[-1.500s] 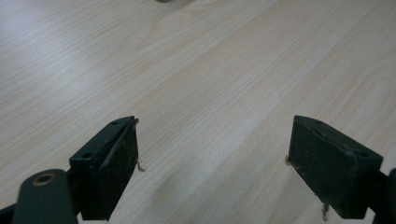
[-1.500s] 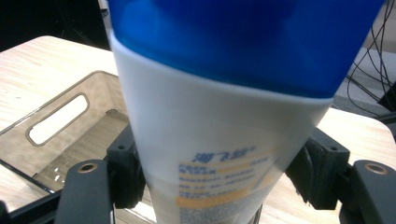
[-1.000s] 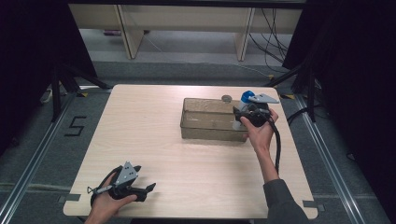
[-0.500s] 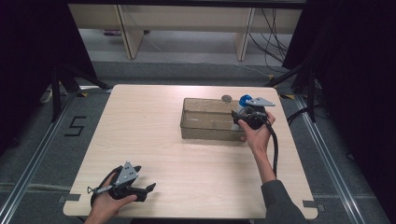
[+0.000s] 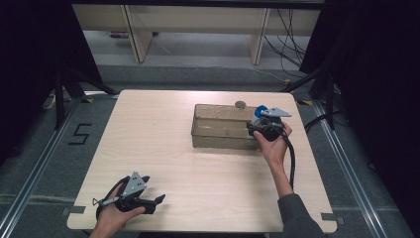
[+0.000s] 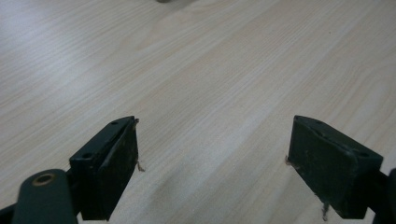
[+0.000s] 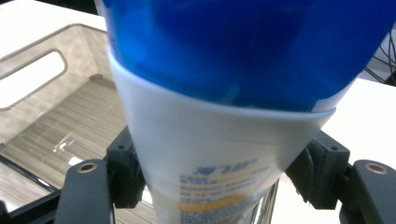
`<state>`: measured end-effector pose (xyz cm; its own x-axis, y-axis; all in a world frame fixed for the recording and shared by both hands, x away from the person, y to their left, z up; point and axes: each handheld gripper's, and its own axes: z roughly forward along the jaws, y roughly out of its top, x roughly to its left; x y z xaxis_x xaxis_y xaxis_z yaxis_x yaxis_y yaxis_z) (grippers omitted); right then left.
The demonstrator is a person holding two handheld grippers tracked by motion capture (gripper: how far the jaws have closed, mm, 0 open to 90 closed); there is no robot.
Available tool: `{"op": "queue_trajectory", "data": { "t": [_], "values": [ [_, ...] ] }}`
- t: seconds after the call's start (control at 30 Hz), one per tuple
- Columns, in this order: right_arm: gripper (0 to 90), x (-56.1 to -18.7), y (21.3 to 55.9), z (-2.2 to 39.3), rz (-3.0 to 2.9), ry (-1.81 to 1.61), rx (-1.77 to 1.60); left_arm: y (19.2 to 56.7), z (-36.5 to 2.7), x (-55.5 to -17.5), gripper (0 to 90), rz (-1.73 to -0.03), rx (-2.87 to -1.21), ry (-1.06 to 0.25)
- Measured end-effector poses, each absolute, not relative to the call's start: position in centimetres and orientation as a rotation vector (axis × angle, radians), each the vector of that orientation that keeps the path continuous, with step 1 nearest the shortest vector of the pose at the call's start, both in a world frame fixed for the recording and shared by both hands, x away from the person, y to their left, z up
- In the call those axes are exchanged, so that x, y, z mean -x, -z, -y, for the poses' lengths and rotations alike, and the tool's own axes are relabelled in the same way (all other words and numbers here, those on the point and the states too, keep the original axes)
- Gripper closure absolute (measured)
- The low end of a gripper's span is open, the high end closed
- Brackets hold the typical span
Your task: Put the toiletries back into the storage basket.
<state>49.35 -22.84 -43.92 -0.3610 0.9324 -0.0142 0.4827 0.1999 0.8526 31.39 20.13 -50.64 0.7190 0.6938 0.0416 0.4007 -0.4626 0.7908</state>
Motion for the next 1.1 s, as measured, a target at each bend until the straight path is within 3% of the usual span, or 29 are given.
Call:
{"op": "queue_trajectory", "data": {
  "t": [1.1],
  "values": [
    [29.1,-48.9,45.6,22.9,-1.962,-1.062,-1.283,50.7,-20.0,-31.3,15.8,-0.829,-2.106,-0.469]
  ]
}}
